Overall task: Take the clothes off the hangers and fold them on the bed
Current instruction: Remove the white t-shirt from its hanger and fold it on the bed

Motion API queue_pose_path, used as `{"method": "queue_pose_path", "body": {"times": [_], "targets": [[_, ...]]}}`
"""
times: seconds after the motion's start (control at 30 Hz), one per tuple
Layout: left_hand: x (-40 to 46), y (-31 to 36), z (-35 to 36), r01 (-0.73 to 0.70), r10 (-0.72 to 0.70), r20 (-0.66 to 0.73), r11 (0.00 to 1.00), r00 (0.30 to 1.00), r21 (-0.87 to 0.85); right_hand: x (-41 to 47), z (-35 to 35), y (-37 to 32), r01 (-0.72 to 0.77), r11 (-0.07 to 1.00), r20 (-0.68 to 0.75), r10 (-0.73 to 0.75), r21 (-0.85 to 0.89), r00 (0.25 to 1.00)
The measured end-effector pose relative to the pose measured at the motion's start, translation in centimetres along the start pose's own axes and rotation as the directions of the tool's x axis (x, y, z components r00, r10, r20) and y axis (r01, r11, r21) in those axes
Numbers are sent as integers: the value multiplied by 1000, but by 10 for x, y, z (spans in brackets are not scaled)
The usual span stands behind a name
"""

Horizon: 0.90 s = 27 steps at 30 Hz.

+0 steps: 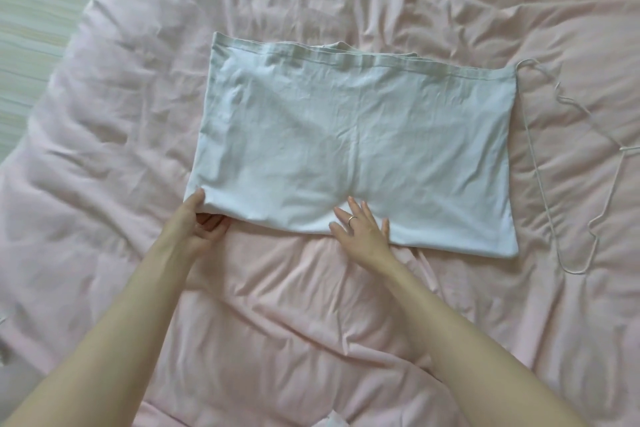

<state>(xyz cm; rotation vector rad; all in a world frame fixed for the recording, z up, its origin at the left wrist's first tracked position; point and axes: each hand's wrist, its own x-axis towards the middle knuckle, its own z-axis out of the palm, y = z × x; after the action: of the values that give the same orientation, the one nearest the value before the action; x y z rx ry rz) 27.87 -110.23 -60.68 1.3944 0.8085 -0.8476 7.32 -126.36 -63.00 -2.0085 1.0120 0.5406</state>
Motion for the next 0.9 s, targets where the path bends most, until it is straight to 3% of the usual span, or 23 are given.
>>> {"method": "queue_pose_path", "body": {"times": [0.07,0.17,0.23,0.3,0.4,0.47,0.5,0.57,0.67,0.77,0.83,0.9], "targets": [[-9,0,11,-130,131,-21,990,991,48,4,-13,0,-32,957,-13,37,289,999],[-32,-4,38,-434,436,41,872,899,225,-2,-43,8,-110,642,0,168,759,986],[-52,-10,62,-652,644,157,677,749,341,-9,-65,18,-170,420,90,204,891,975],[-75,-24,96,-817,755,352,411,554,405,-18,-90,37,-178,215,134,204,960,970],[-114,-60,153,-933,710,634,93,306,347,-30,-124,73,-113,-29,117,216,993,969],[-137,-93,187,-972,606,781,-56,151,230,-41,-142,100,-62,-97,83,234,993,969],[-145,-108,200,-975,539,835,-105,111,198,-46,-148,111,-45,-101,68,242,994,968],[-158,-143,226,-974,399,911,-147,103,174,-55,-157,138,-23,-100,48,264,995,963],[-157,-194,246,-962,111,974,-171,198,215,-62,-161,174,-14,-114,45,274,993,961],[-138,-226,244,-941,-157,946,-236,285,245,-62,-157,198,-36,-31,44,304,999,952],[-125,-227,234,-932,-146,946,-267,289,244,-57,-151,203,-39,88,6,354,995,935],[-111,-219,222,-901,-42,953,-341,301,270,-49,-144,204,-39,219,-56,410,975,911]]}}
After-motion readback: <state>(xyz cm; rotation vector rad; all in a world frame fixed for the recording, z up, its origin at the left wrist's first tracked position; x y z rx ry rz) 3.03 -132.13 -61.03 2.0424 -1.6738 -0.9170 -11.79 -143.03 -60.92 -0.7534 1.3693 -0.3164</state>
